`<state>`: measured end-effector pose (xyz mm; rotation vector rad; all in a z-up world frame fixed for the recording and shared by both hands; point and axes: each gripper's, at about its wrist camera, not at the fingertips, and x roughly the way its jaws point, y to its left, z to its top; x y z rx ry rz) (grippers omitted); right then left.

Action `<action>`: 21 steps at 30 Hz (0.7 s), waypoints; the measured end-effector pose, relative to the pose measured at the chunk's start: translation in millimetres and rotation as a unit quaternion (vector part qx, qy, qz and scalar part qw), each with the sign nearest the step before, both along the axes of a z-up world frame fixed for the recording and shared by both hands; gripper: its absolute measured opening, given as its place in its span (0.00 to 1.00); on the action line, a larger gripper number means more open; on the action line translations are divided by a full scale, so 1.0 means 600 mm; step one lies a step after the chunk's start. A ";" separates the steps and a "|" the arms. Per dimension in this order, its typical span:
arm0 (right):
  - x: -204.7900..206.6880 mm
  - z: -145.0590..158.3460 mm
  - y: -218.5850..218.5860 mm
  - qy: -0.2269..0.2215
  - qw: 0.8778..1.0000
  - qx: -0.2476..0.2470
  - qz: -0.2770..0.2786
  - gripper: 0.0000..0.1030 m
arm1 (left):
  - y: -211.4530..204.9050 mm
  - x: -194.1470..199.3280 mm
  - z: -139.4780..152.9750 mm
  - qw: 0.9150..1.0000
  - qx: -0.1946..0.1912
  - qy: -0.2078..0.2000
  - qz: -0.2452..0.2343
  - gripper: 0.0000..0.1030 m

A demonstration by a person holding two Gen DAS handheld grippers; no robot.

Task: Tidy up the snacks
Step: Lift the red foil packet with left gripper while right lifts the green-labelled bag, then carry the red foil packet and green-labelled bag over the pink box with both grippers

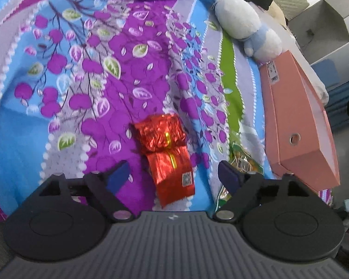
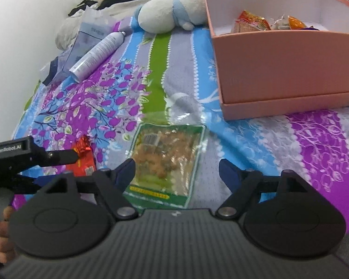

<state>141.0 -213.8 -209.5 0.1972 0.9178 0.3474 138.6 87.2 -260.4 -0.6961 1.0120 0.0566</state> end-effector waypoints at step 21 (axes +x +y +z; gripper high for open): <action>0.027 -0.051 0.096 -0.034 0.991 -0.105 0.071 0.93 | -0.046 0.061 -0.010 0.994 0.111 0.013 0.004 0.73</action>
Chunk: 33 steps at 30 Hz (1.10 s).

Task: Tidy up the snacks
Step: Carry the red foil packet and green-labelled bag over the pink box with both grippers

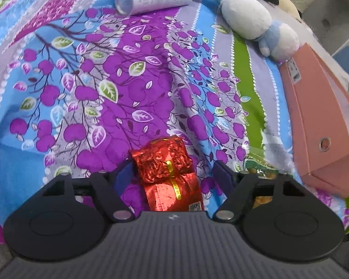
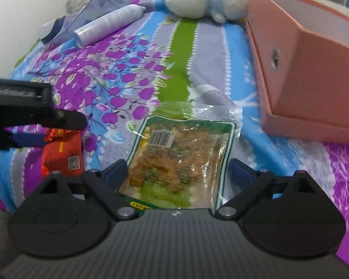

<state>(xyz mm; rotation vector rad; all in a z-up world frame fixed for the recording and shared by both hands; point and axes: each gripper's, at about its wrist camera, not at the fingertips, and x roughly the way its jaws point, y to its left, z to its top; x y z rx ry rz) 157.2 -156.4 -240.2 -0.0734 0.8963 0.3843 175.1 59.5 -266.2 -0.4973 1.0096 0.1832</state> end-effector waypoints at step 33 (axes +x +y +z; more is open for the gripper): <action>-0.032 0.137 -0.059 -0.049 0.998 0.046 -0.018 0.59 | -0.046 -0.023 0.176 0.989 0.006 -0.095 -0.111 0.58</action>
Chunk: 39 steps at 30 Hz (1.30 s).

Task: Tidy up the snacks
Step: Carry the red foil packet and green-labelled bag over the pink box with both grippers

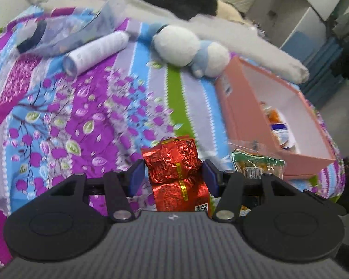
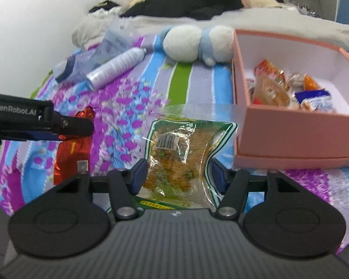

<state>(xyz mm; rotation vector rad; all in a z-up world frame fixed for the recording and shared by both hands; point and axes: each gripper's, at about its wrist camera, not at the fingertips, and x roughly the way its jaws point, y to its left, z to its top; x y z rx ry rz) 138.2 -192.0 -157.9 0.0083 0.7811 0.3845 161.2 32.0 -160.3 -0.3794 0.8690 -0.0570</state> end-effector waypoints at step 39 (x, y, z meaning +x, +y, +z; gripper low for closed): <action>0.001 0.149 -0.171 -0.089 0.989 0.031 -0.110 0.59 | -0.194 0.094 0.149 0.987 -0.026 -0.075 -0.141 0.58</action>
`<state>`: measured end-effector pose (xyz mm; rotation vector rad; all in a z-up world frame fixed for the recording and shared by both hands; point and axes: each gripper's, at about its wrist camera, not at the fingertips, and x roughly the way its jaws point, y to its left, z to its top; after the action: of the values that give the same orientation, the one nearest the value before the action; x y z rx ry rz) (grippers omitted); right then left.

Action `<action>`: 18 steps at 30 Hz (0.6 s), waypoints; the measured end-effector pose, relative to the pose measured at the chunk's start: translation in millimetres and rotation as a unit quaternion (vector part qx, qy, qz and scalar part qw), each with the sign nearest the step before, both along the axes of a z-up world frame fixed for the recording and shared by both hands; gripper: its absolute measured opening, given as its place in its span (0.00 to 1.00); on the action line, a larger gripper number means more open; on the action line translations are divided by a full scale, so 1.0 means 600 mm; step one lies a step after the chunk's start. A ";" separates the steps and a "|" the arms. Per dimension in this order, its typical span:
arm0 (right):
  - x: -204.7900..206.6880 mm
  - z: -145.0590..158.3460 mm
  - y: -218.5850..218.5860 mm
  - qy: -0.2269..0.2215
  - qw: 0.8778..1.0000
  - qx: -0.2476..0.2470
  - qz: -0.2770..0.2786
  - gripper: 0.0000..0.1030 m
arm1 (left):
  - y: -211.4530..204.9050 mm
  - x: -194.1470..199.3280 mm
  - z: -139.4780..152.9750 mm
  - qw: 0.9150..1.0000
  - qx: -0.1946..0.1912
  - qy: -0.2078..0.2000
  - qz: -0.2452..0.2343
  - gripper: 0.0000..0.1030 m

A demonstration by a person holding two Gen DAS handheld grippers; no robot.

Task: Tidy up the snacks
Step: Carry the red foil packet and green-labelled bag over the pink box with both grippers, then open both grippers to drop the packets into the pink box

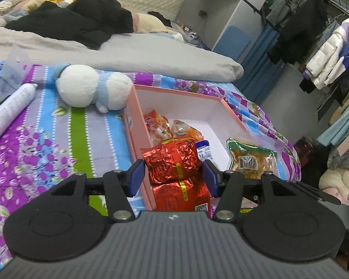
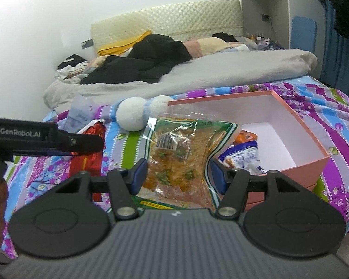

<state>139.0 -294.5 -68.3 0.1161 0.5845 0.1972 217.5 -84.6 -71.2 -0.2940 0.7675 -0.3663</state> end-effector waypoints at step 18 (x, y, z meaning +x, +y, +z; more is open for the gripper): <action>0.185 -0.061 -0.087 0.040 0.998 0.016 -0.040 0.60 | -0.113 0.248 -0.078 0.998 0.023 0.041 -0.047 0.58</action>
<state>249.8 -346.5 -104.7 0.1782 0.6547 0.1242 366.3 -152.5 -118.2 -0.2321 0.8717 -0.4271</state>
